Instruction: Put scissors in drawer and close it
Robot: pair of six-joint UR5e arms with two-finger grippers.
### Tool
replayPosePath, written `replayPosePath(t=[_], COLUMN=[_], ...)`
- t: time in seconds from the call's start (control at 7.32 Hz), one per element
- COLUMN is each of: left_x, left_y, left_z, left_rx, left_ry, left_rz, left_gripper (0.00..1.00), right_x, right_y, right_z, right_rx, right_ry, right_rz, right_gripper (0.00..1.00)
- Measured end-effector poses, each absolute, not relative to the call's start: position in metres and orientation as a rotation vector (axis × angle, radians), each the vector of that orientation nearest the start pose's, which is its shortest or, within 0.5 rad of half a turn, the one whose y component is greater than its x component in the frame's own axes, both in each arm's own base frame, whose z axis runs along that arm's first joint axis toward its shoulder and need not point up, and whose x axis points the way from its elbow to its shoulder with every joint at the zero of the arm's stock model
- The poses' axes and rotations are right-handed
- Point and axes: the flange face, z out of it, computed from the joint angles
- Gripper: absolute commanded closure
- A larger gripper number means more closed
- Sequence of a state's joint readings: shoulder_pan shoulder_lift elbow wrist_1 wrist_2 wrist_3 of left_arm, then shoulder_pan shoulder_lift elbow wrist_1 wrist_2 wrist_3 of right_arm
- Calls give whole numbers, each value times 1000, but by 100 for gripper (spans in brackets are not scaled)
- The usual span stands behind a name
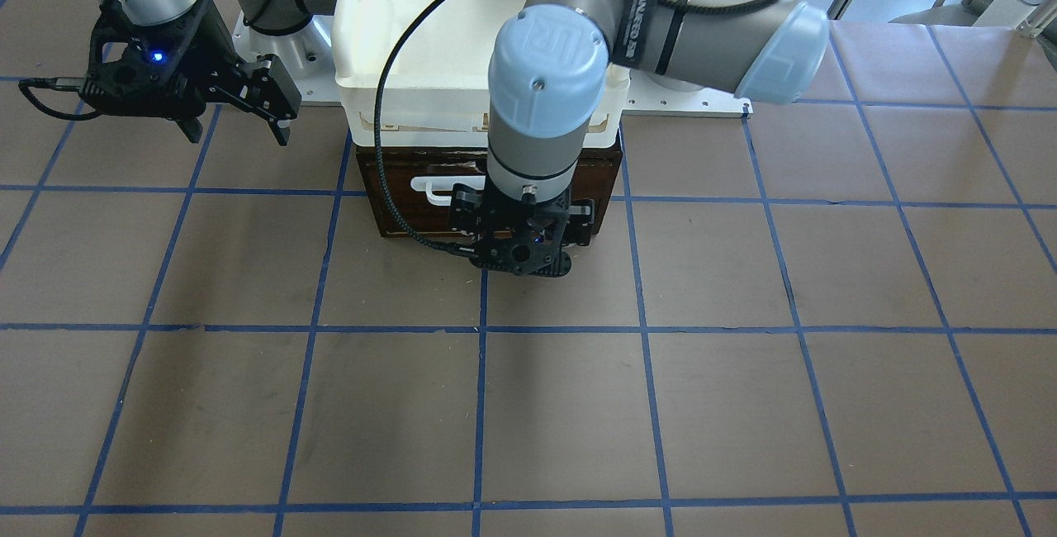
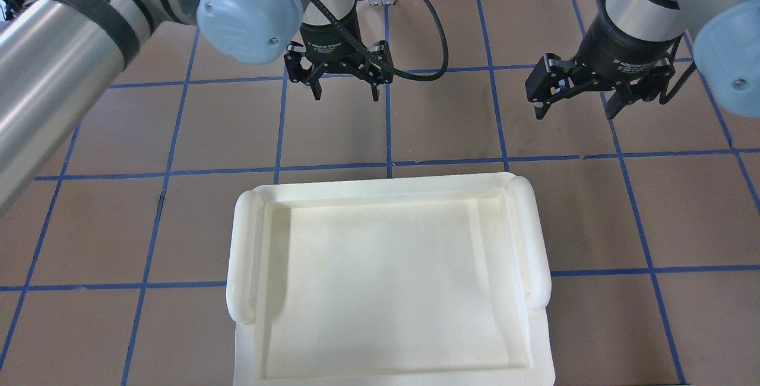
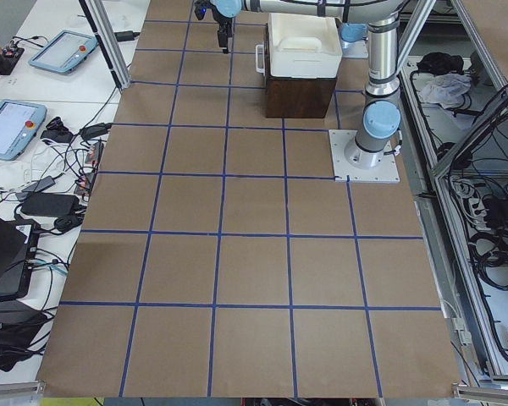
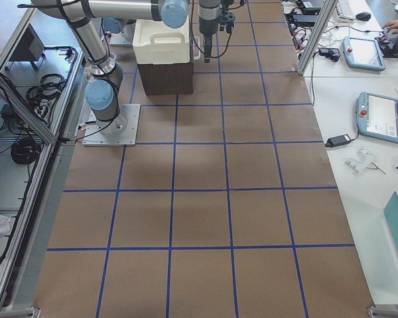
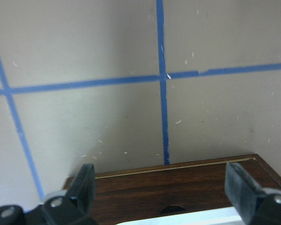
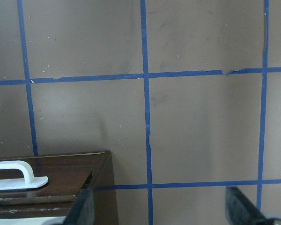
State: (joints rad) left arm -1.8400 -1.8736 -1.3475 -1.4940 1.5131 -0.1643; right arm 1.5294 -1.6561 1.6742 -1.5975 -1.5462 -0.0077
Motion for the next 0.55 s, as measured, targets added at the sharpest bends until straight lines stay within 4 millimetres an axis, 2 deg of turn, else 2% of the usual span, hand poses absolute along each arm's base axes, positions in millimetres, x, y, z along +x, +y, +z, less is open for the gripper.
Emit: replayPosePath(t=[0.14,0.27,0.55], left_x=[-282,-268,-239], left_y=[-554,-543,-508], left_z=[459,469,470], left_rx=[144,114,52], left_ry=[3202,3197,3169], left_rz=[-57,-96,-130], left_gripper=[0,0,0], right_x=[117,117,115], right_y=[-462,-461,-459], right_z=[480,481,484], right_rx=[52,51,55], right_ry=[3117,3117,3128], right_rz=[-14,-17,-27], right_gripper=[0,0,0])
